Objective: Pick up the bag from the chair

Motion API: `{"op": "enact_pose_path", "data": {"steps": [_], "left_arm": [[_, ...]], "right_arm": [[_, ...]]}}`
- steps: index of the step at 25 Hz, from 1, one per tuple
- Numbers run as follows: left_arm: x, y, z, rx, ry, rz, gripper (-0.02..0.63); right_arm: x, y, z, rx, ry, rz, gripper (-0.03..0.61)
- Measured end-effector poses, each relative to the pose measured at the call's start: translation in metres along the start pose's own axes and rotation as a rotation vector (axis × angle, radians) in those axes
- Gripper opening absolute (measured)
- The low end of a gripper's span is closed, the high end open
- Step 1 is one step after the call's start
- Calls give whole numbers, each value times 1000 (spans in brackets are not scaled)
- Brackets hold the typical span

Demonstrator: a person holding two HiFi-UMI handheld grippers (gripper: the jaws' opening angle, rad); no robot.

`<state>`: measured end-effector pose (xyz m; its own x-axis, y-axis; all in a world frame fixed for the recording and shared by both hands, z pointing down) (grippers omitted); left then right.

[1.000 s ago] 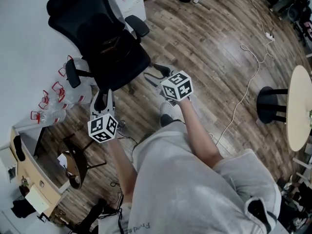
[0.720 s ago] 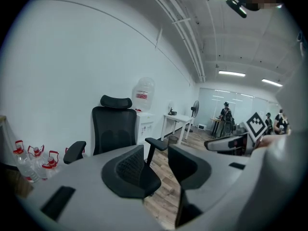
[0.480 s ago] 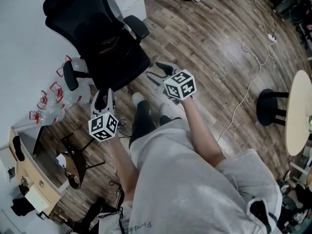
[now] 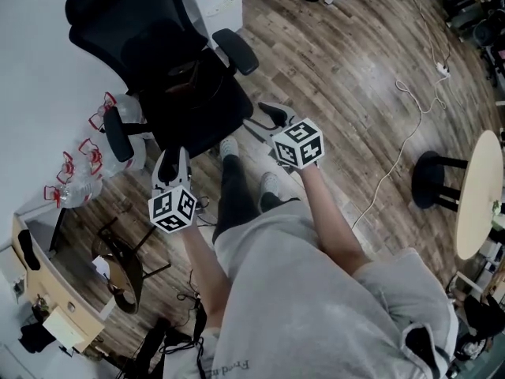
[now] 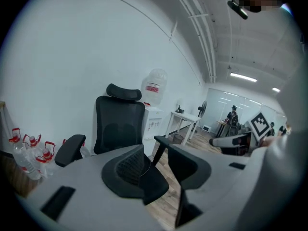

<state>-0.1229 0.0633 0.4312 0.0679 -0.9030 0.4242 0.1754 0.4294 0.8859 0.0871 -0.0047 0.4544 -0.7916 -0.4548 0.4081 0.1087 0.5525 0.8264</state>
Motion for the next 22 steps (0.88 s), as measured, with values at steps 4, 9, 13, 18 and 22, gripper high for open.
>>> {"op": "enact_pose_path", "data": {"steps": [4, 9, 13, 18, 22], "left_arm": [[63, 1, 43, -30, 5, 63, 149], [144, -19, 80, -40, 32, 107, 149], [201, -14, 109, -64, 54, 165, 149], [265, 6, 141, -68, 77, 236, 149], [315, 35, 156, -80, 84, 284, 149]], "right_arm": [[67, -17, -21, -5, 34, 5, 241], [142, -53, -45, 18, 47, 7, 233], [193, -51, -59, 61, 70, 19, 229], [250, -27, -80, 105, 84, 72, 222], [293, 5, -112, 164, 96, 132, 218]]}}
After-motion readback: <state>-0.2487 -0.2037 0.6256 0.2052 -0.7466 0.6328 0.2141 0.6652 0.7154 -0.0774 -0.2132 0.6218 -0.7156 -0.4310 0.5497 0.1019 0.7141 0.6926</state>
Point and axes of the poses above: the fingertips, and each gripper's own axes: x forward along the fingers, z to its left, y out of its underside, the point moved 1 cm from there along -x, backward along the fingers, and after that the axes turned 5 degrees about -y, right-handed, at the moved point
